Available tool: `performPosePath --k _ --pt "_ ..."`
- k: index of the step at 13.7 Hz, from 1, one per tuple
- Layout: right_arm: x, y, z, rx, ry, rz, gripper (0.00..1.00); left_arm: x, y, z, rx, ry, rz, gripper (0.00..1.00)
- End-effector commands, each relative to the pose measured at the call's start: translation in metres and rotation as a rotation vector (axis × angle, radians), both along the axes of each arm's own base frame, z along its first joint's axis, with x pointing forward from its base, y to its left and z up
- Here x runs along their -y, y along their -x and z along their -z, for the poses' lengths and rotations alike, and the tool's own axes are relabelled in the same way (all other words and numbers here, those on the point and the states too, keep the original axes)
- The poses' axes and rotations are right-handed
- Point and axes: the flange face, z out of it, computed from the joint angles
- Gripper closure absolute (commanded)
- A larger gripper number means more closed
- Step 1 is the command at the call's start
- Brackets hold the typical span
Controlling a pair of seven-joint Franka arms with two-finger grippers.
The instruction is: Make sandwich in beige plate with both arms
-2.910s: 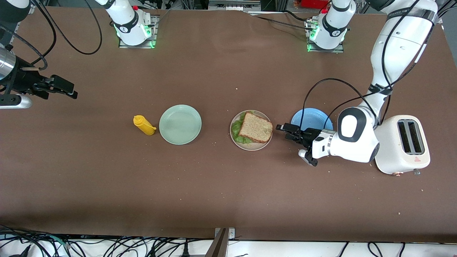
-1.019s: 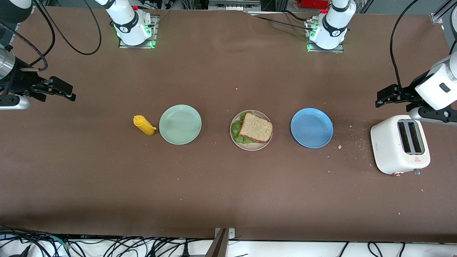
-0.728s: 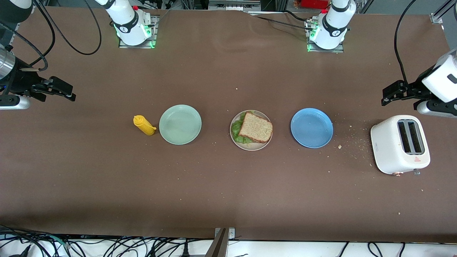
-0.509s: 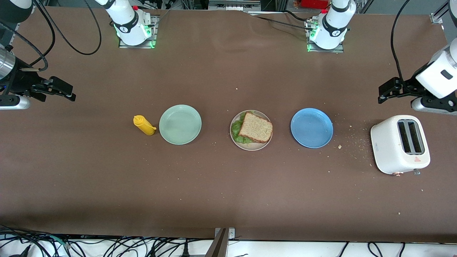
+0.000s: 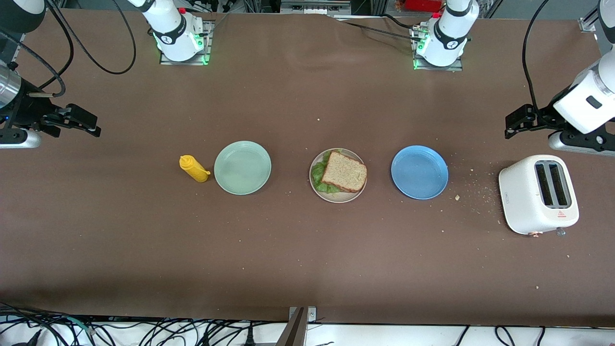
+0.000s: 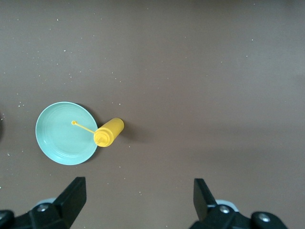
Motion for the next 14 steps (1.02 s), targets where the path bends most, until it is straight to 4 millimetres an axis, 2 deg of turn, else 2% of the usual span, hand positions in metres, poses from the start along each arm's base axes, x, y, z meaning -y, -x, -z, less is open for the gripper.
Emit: performPosePath --k 1,2,5,8,14 --pt "-0.002 -0.003 -0.003 0.007 0.014 -0.004 0.00 -0.001 0.006 0.000 -0.005 -0.028 -0.006 0.00" --pt "-0.002 -0.003 -0.003 0.007 0.014 -0.004 0.00 -0.005 0.006 0.000 -0.006 -0.027 -0.012 0.00" --pt "-0.002 -0.003 -0.003 0.007 0.014 -0.004 0.00 -0.002 0.011 0.001 -0.011 -0.026 -0.006 0.00" --pt "-0.002 -0.003 -0.003 0.007 0.013 -0.004 0.00 0.005 0.044 0.008 0.019 -0.040 0.005 0.00" --pt "-0.002 -0.003 -0.002 0.005 0.015 -0.004 0.00 -0.002 0.036 0.009 0.021 -0.029 -0.002 0.00"
